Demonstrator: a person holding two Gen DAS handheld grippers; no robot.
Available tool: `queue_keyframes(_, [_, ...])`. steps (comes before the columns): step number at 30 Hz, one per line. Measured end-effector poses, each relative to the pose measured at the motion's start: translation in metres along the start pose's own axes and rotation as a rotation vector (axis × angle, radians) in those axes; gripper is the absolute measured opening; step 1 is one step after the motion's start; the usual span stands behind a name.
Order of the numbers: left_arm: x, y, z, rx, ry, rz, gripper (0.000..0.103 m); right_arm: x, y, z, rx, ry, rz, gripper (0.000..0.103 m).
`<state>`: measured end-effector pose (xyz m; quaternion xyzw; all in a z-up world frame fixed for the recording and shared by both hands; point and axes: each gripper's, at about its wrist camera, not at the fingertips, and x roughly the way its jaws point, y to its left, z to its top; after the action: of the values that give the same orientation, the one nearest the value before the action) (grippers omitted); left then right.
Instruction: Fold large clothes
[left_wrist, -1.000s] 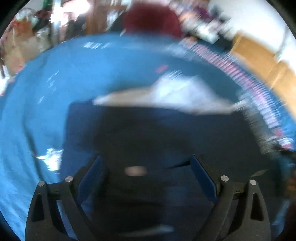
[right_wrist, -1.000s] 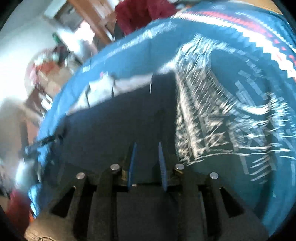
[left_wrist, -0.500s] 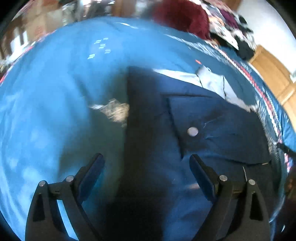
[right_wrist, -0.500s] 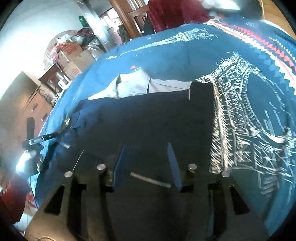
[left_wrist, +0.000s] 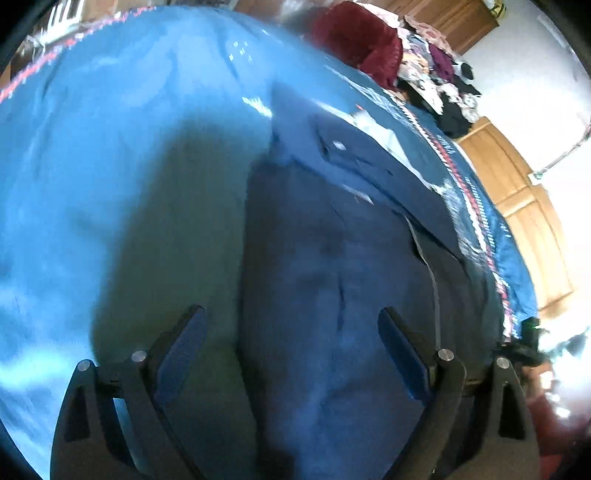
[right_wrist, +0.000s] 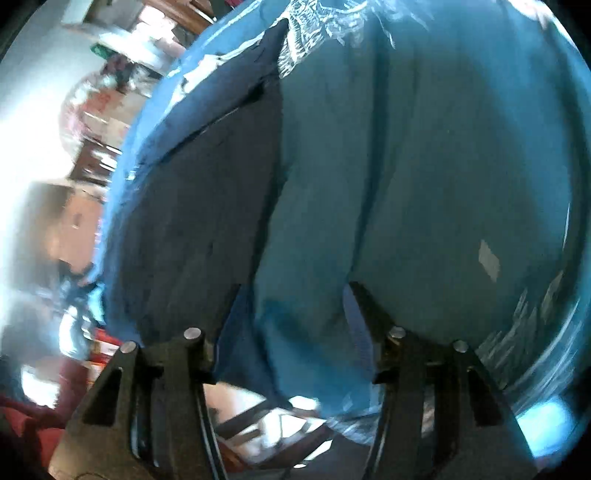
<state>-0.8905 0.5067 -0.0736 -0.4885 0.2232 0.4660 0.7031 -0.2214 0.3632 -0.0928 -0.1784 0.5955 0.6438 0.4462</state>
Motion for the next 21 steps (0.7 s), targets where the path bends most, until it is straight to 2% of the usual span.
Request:
queue_keyframes(4, [-0.013,-0.002,-0.028,-0.009,0.009,-0.023,0.095,0.001,0.012,-0.021,-0.014,0.005,0.054,0.054])
queue_keyframes(8, [-0.027,0.002,-0.046,-0.023,0.008,-0.044,0.095,0.020,0.022,-0.037,-0.074,0.068,0.027,0.054])
queue_keyframes(10, [-0.029,0.010,-0.049,-0.043,0.013,-0.061,0.095,0.031,0.022,-0.034,-0.073,0.066,0.001,0.054])
queue_keyframes(14, [-0.033,0.022,-0.056,-0.067,0.026,-0.084,0.095,0.038,0.025,-0.024,-0.071,0.045,0.007,0.056])
queue_keyframes(21, [-0.041,0.027,-0.070,-0.065,0.032,-0.094,0.095,0.058,0.051,-0.024,-0.139,0.105,0.062,0.055])
